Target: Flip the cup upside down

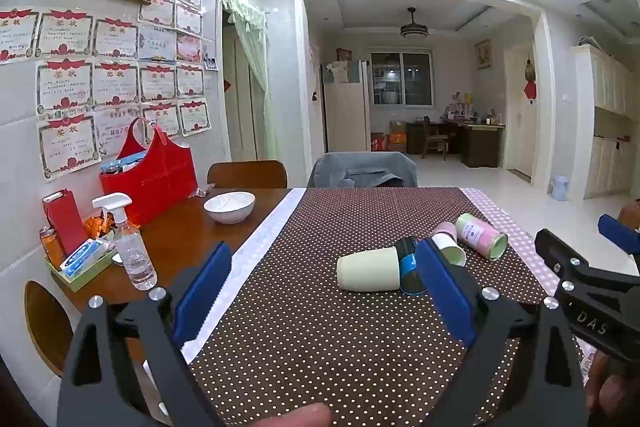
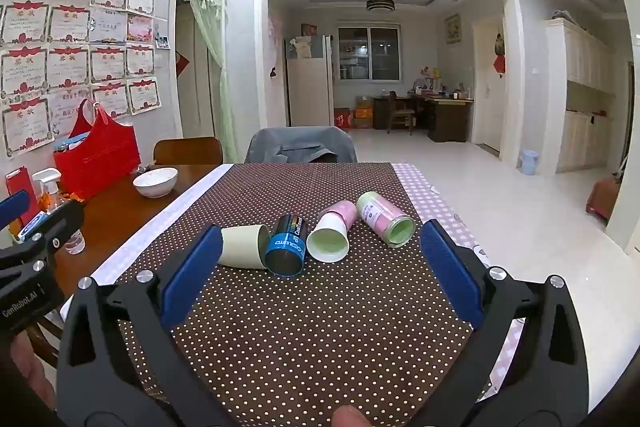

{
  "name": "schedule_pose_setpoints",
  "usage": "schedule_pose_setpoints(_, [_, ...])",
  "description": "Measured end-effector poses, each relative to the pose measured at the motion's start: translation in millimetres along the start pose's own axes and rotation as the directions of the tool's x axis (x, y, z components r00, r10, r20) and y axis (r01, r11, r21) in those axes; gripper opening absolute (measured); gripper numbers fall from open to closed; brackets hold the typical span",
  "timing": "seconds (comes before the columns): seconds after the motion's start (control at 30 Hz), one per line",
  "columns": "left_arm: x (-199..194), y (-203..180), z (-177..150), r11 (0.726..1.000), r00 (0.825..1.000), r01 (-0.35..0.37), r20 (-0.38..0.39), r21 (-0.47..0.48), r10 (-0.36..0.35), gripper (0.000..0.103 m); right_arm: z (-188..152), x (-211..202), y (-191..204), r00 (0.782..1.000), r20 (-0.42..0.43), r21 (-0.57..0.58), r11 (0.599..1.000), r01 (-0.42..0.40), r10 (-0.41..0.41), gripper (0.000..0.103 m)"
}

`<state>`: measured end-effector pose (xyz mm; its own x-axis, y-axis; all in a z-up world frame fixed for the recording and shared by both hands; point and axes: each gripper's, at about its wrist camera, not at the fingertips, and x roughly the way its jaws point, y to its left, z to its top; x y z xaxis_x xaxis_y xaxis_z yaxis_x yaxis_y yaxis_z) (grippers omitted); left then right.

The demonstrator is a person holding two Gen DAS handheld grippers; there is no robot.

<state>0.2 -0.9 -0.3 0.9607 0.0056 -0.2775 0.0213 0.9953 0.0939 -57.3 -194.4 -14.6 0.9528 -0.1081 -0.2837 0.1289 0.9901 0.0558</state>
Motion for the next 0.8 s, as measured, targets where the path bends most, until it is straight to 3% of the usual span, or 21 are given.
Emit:
schedule_pose_setpoints(0.3, [-2, 1, 5, 1.0, 1.0, 0.004, -0.005, -0.025, -0.004, 0.092, 3, 4, 3, 1.0, -0.013, -0.013, 1.0, 0.005, -0.005, 0.097])
schedule_pose_setpoints(0.57, [2, -9, -2, 0.999, 0.999, -0.038, -0.019, 0.016, 0.039, 0.092, 7, 5, 1, 1.0, -0.005, -0.007, 1.0, 0.004, -0.004, 0.097])
schedule_pose_setpoints(0.73, [1, -9, -4, 1.0, 1.0, 0.016, -0.016, 0.002, -0.016, 0.092, 4, 2, -3, 1.0, 0.001, -0.006, 1.0, 0.007, -0.007, 0.097])
schedule_pose_setpoints(0.8, [0, -9, -6, 1.0, 1.0, 0.005, 0.007, 0.008, -0.005, 0.092, 4, 3, -2, 1.0, 0.001, -0.005, 1.0, 0.01, -0.01, 0.097])
